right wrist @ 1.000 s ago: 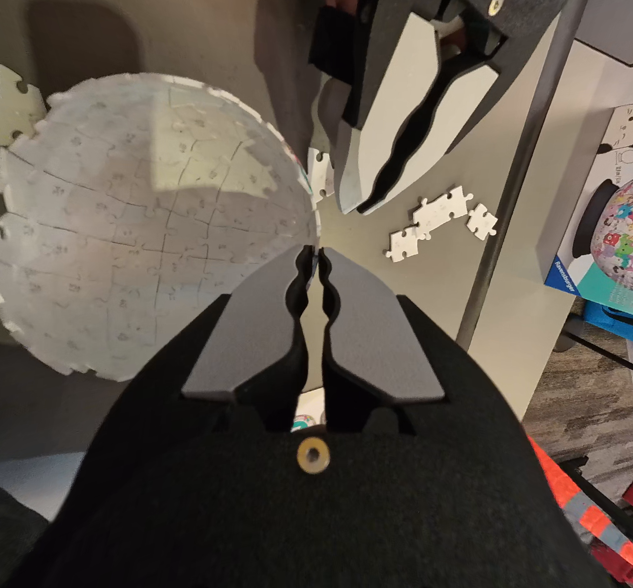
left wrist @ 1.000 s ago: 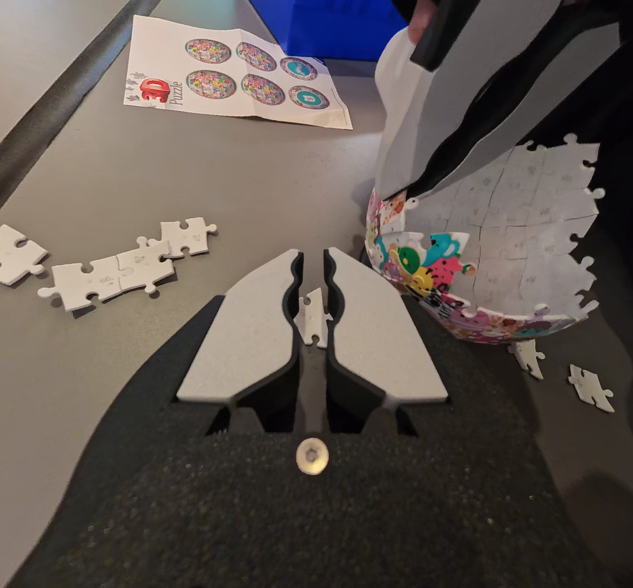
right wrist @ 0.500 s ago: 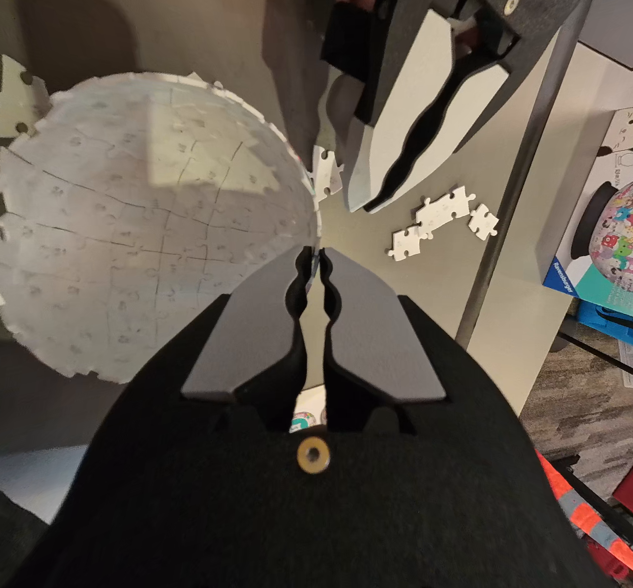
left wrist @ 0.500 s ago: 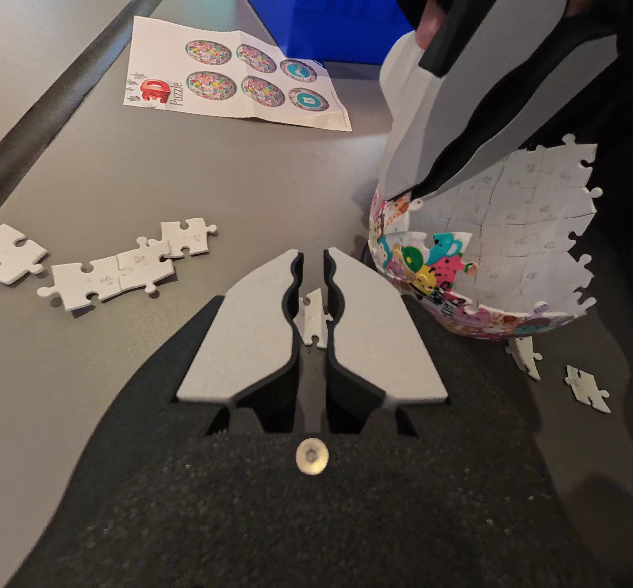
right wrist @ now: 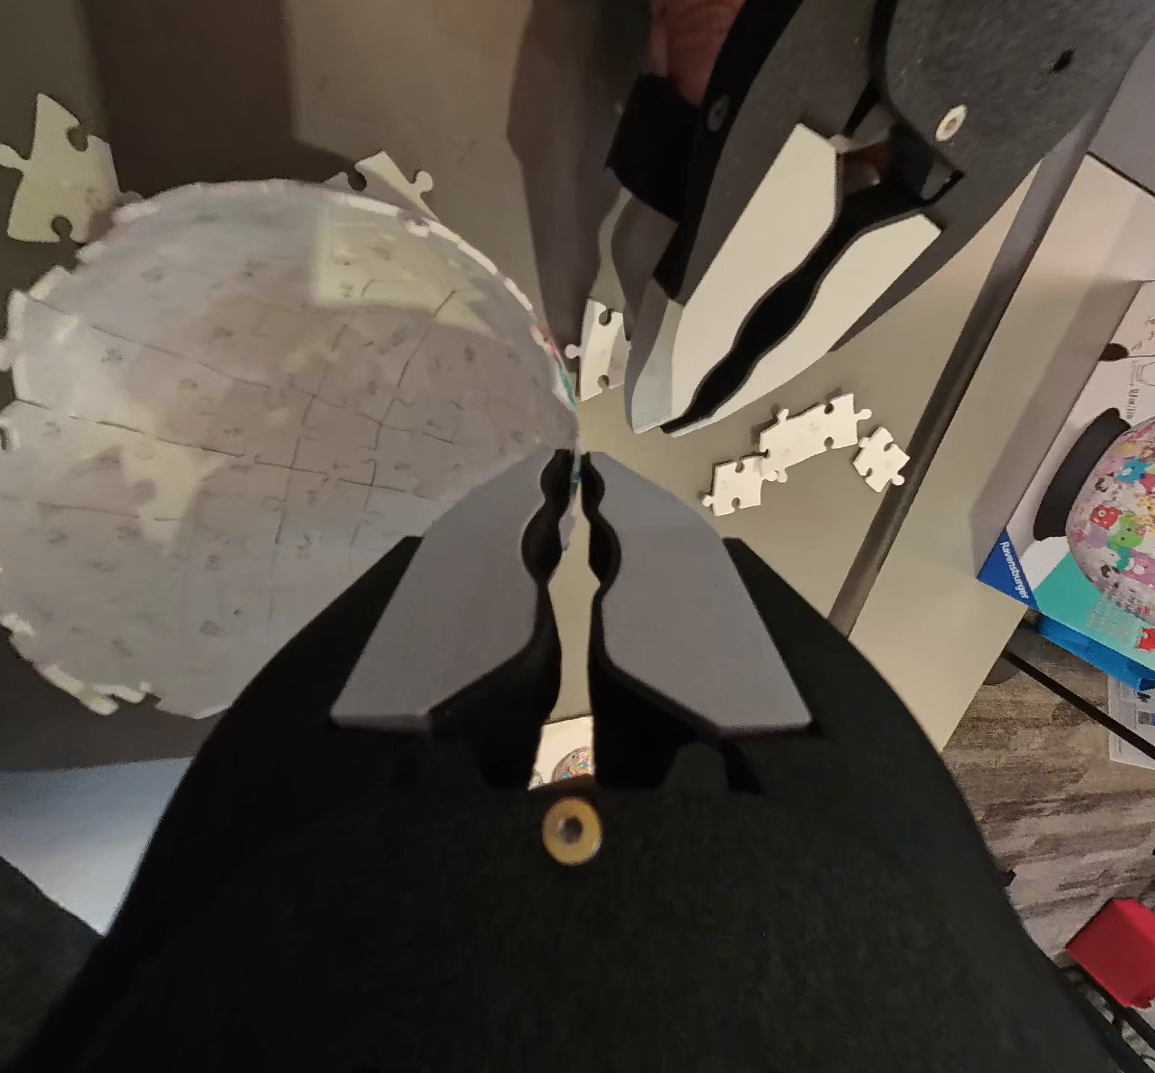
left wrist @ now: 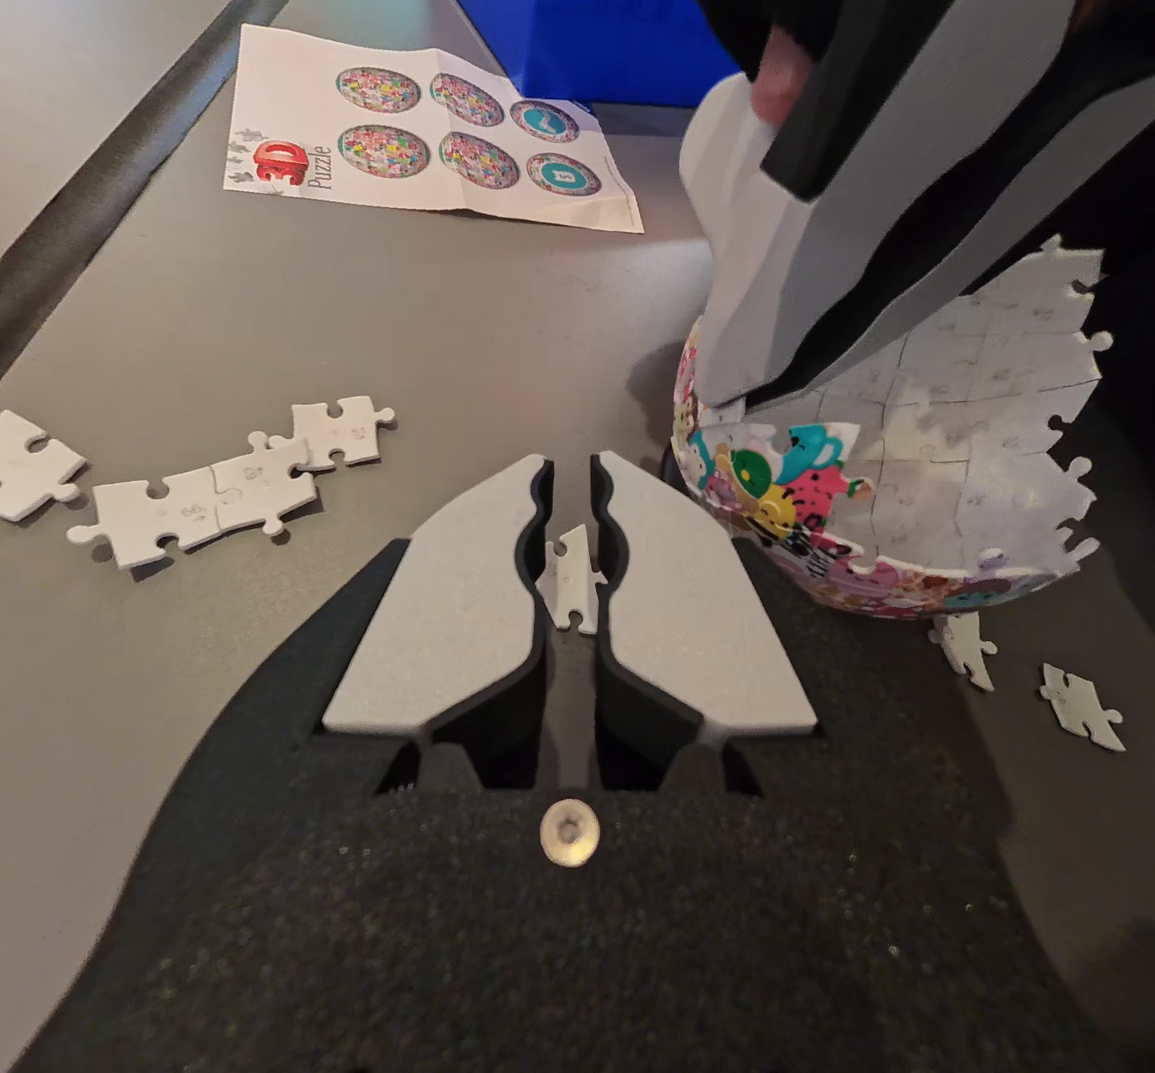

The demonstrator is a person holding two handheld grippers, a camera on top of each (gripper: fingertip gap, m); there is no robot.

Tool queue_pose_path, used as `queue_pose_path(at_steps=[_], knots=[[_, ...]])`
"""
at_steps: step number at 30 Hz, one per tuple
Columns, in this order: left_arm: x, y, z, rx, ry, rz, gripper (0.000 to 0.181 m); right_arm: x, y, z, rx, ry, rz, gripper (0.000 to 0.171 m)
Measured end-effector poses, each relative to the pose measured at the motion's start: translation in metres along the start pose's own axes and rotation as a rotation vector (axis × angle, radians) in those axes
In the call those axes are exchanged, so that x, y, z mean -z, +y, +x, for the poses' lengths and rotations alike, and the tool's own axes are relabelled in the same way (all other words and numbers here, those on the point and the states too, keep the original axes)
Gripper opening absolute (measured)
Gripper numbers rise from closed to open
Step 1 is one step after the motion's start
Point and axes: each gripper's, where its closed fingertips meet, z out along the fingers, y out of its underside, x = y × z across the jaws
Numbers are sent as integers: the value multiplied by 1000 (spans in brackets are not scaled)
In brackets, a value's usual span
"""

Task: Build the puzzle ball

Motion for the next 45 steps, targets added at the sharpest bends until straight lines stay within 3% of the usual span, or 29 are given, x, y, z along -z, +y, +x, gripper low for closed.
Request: queue_pose_path(at_steps=[10,16,20,27,32,36,41,45], knots=[[-1,1,0,-2,1,-10,11,0,0,-1,6,1,0,3],[-1,1,0,-3,0,-8,11,17,6,5,-84,48,14,25],[-1,-3,1,5,20,13,11,23,14,1,-159,55,1,20],[0,-40,19,99,254,220,6,20,18,-4,-200,59,-16,12],[3,-46,27,142,368,246,6,18,24,-6,-186,74,-38,4],[16,-47,42,72,335,284,14,17,23,-8,-171,76,-10,5],[19,-42,48,-71,121,285,16,22,21,-5,-160,108,19,17],[17,-43,46,-75,83,284,21,33,16,-2,-173,118,75,12]])
